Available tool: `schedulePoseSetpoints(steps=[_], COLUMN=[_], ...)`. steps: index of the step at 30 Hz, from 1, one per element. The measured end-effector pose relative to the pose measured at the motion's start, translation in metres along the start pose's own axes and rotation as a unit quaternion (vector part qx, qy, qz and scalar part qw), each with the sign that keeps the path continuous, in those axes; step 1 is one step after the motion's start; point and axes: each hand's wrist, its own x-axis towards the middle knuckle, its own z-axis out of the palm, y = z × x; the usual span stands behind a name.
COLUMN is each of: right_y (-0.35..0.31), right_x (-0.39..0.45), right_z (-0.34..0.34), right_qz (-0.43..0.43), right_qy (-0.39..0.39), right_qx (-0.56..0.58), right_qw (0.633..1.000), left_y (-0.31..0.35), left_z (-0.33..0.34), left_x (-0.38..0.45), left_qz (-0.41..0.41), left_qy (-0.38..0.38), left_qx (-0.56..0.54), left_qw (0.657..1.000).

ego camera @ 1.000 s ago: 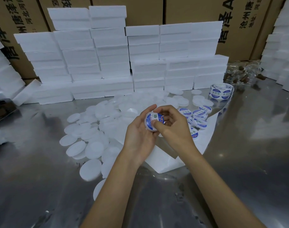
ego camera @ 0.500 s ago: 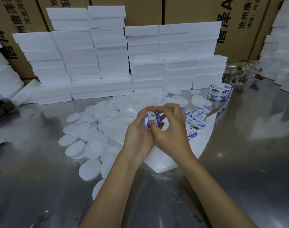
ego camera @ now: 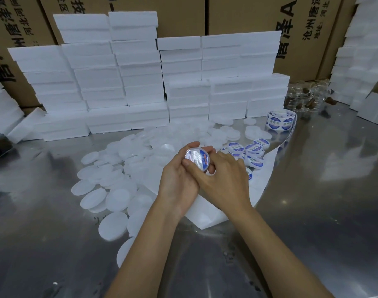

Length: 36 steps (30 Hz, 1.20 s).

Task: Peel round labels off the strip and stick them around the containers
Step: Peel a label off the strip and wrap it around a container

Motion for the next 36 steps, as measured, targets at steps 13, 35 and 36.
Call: schedulePoseSetpoints(steps=[13,35,36], right_y=[0.019,0.024,0.026], right_x=[0.008,0.007,0.008], right_z=[-0.001,-0.009,-0.01], right_qz=[0.072,0.068,0.072], right_qy=[0.01,-0.129,-0.131], right_qx=[0.084,0.214,0.213], right_qw=[0.994,0.966,0.965], left_y=[-0.006,0.0,0.0], left_z=[-0.01,-0.014,-0.014], left_x=[0.002,0.0,0.0], left_qz=[0.093,0.118,0.112], left_qy=[0.048,0.052,0.042], left_qx=[0.381,0.38,0.379], left_qw=[0.918,0.916,0.918])
